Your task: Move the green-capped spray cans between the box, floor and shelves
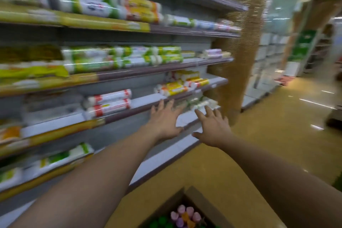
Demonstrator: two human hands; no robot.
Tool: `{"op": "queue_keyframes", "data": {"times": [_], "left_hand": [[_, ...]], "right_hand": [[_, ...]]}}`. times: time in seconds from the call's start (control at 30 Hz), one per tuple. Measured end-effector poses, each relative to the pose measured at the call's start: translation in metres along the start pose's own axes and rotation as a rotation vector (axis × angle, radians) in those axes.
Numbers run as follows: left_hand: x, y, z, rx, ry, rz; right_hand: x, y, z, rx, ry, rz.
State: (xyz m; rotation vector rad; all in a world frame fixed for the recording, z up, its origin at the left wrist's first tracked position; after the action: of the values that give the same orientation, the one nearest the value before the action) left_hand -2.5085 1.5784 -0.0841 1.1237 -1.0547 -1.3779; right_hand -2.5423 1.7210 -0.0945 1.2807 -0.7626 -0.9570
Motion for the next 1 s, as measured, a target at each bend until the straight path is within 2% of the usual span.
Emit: {"op": "queue_keyframes", "data": {"times": [0.4, 0.53, 0.77, 1.0], "left_hand": [[0.25, 0.086, -0.305, -0.007, 0.579, 0.114], [0.322, 0.118, -0.415, -0.033, 0.701, 0.124], [0.442, 0.145, -0.615, -0.005, 0.888, 0.177], [0.532, 0.131, -0.746, 0.0, 1.057, 0.112]], "right_hand": [[0.36, 0.045, -0.083, 0.02, 0.547, 0.149], [0.483, 0.056, -0.125, 0.011, 0.671, 0.161], [0.695, 0.055, -0.212, 0.093, 0.826, 0.227], [0.845, 0.034, -0.273, 0.147, 1.002, 0.188]]}}
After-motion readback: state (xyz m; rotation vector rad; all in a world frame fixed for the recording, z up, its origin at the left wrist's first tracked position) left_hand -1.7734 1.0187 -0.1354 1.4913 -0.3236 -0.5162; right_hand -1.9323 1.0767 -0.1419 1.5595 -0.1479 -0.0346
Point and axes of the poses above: each hand's wrist, its own z-axis towards the middle knuckle, its own y-axis out of the back of the hand, x = y × z, the point moved 10 cm from there along z, towards the middle knuckle, and after that the axes turned 1 degree about -z, right-handed, at the moved point
